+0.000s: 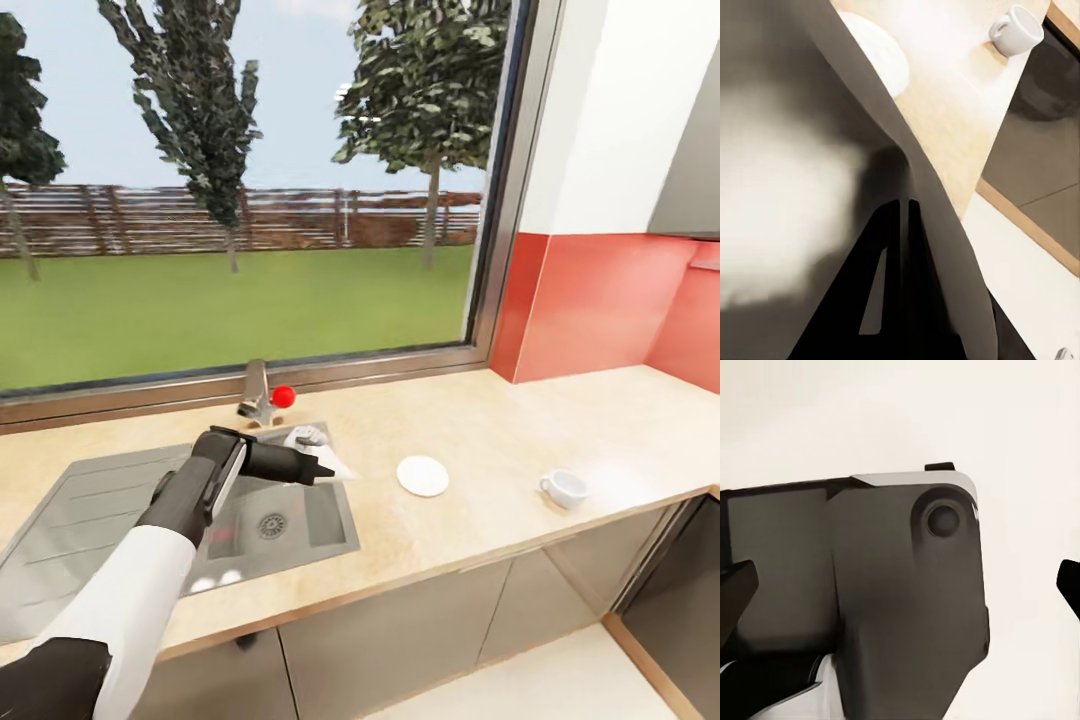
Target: Set up a coffee station on the kitchen countertop: keep the coffee maker on the countertop, move the bottle of coffee from the kitchen shelf to the counter next to the coffee maker, place a paper coffee filter on top of the coffee maker, put the saucer next to the coffee maker with the coffee cup on the saucer, and place the electric kettle next to the coffee maker.
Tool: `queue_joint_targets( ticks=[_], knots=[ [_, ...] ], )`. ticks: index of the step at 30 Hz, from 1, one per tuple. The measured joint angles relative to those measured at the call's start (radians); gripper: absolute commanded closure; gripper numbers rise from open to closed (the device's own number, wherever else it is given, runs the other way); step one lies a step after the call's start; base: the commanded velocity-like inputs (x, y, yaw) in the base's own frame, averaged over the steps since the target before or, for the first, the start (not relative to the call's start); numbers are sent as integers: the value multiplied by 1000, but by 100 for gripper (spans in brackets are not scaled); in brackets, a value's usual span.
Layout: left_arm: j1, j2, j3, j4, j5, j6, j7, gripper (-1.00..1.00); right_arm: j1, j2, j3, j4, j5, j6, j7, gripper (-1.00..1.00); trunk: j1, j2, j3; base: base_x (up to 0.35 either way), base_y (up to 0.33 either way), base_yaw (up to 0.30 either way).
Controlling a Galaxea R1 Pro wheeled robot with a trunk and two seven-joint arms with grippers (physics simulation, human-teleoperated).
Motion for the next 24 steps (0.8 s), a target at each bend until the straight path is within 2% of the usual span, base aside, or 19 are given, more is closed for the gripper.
queue_joint_targets(
  ticks=[14,24],
  knots=[
    [0,0,0,0,0,0,0,100,0,0,0,2,0,1,1,-100,0,0,-10,-22,-1,259],
    [0,3,1,0,0,0,0,100,0,0,1,3,1,1,1,-100,0,0,-11,-258,0,281]
  ],
)
